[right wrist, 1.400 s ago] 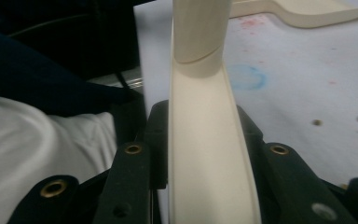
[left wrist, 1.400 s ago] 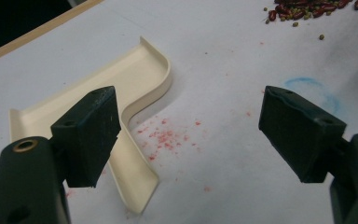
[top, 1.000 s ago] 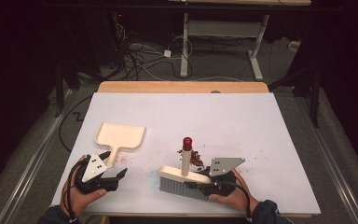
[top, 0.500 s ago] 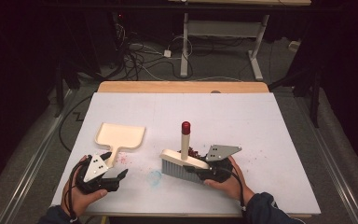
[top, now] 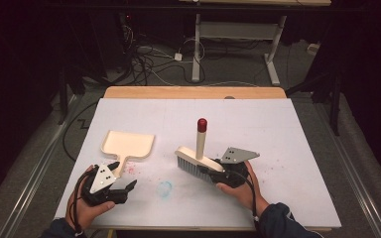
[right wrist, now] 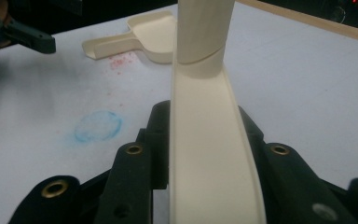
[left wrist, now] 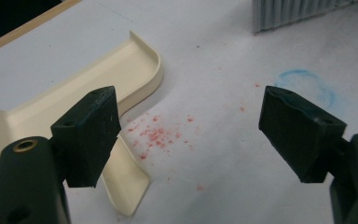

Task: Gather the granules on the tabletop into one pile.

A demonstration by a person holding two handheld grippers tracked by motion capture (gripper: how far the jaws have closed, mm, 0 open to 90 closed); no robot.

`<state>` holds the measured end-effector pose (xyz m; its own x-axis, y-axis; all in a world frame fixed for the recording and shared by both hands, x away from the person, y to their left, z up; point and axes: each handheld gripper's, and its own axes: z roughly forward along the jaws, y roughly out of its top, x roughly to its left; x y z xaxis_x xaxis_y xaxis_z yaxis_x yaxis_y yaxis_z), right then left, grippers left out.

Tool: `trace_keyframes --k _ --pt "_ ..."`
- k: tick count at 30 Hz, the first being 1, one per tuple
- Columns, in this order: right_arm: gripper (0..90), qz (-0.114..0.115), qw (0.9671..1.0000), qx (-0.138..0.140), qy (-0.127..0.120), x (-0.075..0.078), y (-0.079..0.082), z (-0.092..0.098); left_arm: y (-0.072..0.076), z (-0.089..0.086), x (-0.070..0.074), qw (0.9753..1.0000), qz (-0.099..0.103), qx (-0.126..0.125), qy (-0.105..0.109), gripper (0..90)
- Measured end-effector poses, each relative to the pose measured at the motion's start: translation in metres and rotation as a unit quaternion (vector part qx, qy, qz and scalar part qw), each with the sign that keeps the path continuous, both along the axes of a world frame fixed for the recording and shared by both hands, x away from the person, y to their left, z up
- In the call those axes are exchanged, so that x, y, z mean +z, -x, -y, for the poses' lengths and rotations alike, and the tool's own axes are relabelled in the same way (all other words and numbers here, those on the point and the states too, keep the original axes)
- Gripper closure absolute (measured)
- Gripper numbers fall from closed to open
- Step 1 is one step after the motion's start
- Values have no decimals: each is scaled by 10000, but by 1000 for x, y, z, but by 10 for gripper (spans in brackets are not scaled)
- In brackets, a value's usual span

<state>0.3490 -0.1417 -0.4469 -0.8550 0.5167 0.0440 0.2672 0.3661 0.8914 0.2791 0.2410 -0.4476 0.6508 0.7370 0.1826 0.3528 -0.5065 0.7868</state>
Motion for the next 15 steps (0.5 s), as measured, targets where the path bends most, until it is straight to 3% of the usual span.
trace_keyframes --k 4,9,15 --pt "677 117 9998 -170 35 6 7 -6 0 -1 0 10000 -8 14 -8 201" --pt "677 101 9993 -315 -170 7 23 -25 0 -2 1 10000 20 57 26 201" --pt "677 223 9982 -538 108 -9 35 -50 0 -2 1 10000 10 33 5 201"
